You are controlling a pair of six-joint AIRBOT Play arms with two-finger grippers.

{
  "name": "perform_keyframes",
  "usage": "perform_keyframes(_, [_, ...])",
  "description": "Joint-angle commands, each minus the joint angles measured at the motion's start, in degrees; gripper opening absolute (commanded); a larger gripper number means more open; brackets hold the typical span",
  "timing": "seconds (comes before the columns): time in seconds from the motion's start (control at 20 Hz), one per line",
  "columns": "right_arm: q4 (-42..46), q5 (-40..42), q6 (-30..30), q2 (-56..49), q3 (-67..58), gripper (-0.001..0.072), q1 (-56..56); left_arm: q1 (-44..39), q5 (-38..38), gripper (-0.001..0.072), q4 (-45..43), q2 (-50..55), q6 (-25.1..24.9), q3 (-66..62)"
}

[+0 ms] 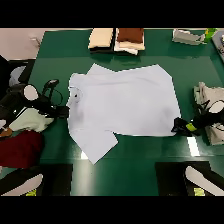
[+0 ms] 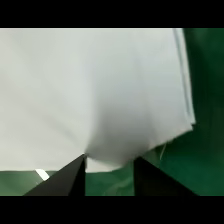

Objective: Fold the shirts.

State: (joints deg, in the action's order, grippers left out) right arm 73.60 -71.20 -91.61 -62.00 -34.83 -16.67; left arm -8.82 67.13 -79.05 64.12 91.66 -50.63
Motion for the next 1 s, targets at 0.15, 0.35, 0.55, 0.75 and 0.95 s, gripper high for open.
perform_keyframes(0.15, [0.22, 3.37, 0.17, -2.91, -3.96, 0.0017, 6.36, 0.04, 5.01, 0.0487, 0.04, -0.04, 0.04, 2.03])
perform_keyframes(0.35, [1.51, 3.32, 0.17, -2.91, -5.38, 0.0017, 9.9, 0.04, 1.66, 0.0667, 1.81, -0.04, 1.84, 8.7])
perform_keyframes(0.55, [1.53, 3.21, 0.17, -2.91, -5.38, 0.0017, 10.27, 0.04, -2.14, 0.067, 10.71, -0.02, 0.87, 12.07])
perform_keyframes(0.75, [1.51, 3.3, 0.15, -2.91, -5.38, 0.0017, 10.27, 0.04, -3.72, 0.0665, 14.16, -0.02, 0.11, 13.77])
perform_keyframes(0.95, [1.44, 3.26, 0.17, -2.89, -5.44, 0.0017, 10.27, 0.04, -4.17, 0.0413, 15.52, -0.02, -2.16, 13.81])
